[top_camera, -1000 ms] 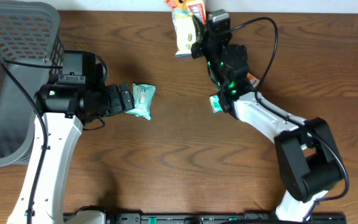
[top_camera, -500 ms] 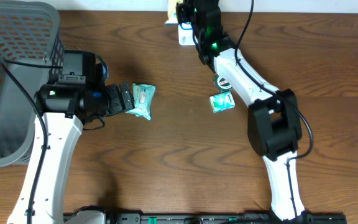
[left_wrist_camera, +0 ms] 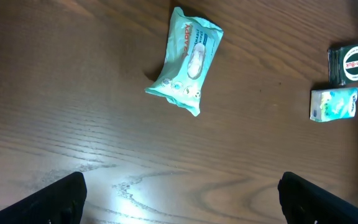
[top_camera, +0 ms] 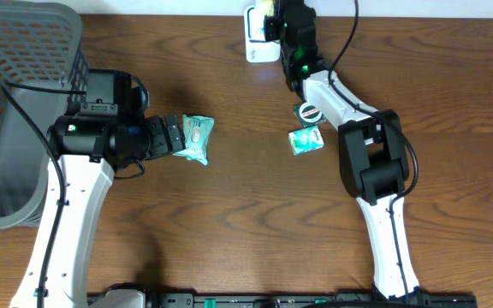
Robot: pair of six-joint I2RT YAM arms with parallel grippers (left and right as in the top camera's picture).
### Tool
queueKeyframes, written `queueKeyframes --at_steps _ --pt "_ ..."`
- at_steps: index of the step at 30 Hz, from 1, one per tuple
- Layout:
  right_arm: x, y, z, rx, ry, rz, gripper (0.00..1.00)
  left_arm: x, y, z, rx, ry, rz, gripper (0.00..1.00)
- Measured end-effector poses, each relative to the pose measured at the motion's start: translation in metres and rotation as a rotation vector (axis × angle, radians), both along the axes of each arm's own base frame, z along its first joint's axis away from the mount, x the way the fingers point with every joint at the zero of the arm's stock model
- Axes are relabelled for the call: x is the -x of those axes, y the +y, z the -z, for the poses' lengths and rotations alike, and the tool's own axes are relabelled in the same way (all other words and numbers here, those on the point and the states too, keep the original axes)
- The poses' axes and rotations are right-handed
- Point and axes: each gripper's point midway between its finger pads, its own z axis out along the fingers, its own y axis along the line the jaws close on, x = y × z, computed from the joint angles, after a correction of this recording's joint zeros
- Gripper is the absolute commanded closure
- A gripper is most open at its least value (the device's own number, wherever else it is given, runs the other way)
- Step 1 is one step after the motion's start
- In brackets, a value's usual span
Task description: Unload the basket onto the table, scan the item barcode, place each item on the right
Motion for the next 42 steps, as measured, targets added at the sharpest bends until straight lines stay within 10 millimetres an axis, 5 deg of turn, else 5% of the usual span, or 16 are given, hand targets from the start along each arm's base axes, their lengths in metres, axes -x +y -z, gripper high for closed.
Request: queueKeyframes --at_steps 5,14,19,23,24,26,28,29,32,36,39,42 --pt "-0.002 -0.003 -0.039 -0.059 -0.147 0.022 0.99 0.0 0.0 0.0 0.0 0.0 0.0 0.02" --pt "-0.001 -0.055 -0.014 0.015 0.078 0.168 0.99 0.0 0.0 0.0 -0.001 0.0 0.0 0.02" --pt "0.011 -0.141 -0.025 -0.038 0.248 0.311 0.99 0.0 0.0 0.0 0.0 0.0 0.0 0.02" --pt "0.032 -0.263 -0.017 -0.062 0.387 0.516 0.99 0.0 0.0 0.0 0.0 0.0 0.0 0.02" --pt "0.047 -0.308 -0.002 -0.062 0.461 0.598 0.98 0.0 0.0 0.0 0.0 -0.001 0.0 0.02" --pt "0.07 -0.357 0.018 -0.066 0.559 0.684 0.93 0.0 0.0 0.0 0.0 0.0 0.0 0.02" --pt "0.096 -0.416 0.029 -0.089 0.62 0.785 0.54 0.0 0.0 0.0 0.0 0.0 0.0 0.02" --pt "0.106 -0.434 0.032 -0.1 0.639 0.82 0.01 0.0 0.0 0.0 0.0 0.0 0.0 0.02" --pt "0.138 -0.489 0.041 -0.147 0.688 0.906 0.01 0.0 0.0 0.0 0.0 0.0 0.0 0.02" --pt "0.154 -0.505 0.052 -0.249 0.741 0.847 0.01 0.0 0.0 0.0 0.0 0.0 0.0 0.02" --pt "0.147 -0.478 0.058 -0.352 0.778 0.686 0.01 0.0 0.0 0.0 0.0 0.0 0.0 0.02" --pt "0.139 -0.429 0.061 -0.457 0.832 0.479 0.02 0.0 0.0 0.0 0.0 0.0 0.0 0.02"
